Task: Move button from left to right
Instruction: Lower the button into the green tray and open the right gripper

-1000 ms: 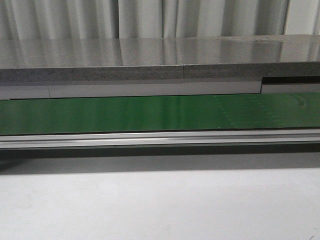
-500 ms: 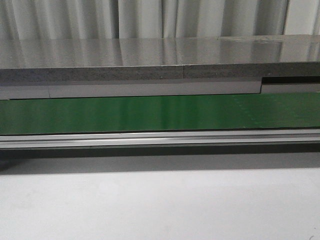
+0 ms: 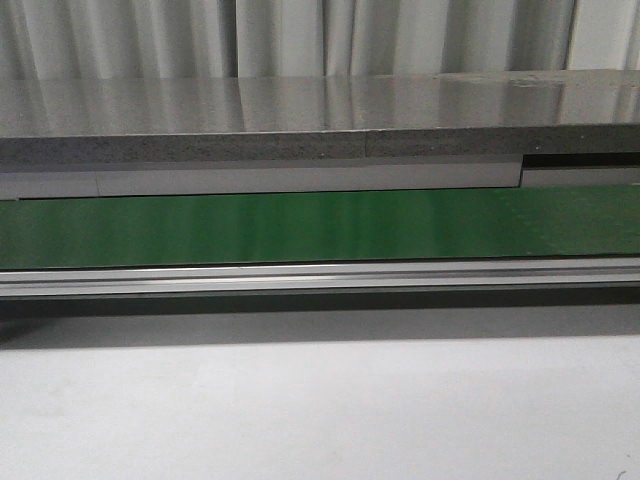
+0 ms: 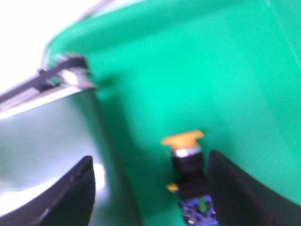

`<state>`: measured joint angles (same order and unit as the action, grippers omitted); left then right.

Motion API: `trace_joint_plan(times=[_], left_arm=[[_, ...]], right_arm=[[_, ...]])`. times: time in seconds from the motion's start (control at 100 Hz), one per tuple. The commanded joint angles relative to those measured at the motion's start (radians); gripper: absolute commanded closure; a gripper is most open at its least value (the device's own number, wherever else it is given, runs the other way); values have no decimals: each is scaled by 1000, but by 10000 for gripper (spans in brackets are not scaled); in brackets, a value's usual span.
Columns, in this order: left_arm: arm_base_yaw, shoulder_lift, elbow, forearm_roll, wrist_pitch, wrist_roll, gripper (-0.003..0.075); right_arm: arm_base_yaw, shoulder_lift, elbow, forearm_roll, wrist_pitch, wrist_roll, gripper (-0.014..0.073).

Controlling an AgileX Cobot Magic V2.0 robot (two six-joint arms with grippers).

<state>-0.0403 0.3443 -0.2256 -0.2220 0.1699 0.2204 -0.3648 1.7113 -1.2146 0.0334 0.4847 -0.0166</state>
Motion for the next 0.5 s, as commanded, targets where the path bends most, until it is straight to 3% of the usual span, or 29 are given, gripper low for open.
trace_joint_plan(times=[0.0, 0.26, 0.49], left_arm=[[-8, 6, -25, -13, -76, 2, 741], [-8, 6, -25, -13, -76, 2, 741], [-8, 6, -25, -13, -76, 2, 741]], right_arm=[[38, -97, -31, 17, -73, 1, 84], [169, -267, 24, 17, -147, 0, 84], [263, -465, 227, 16, -315, 0, 84]])
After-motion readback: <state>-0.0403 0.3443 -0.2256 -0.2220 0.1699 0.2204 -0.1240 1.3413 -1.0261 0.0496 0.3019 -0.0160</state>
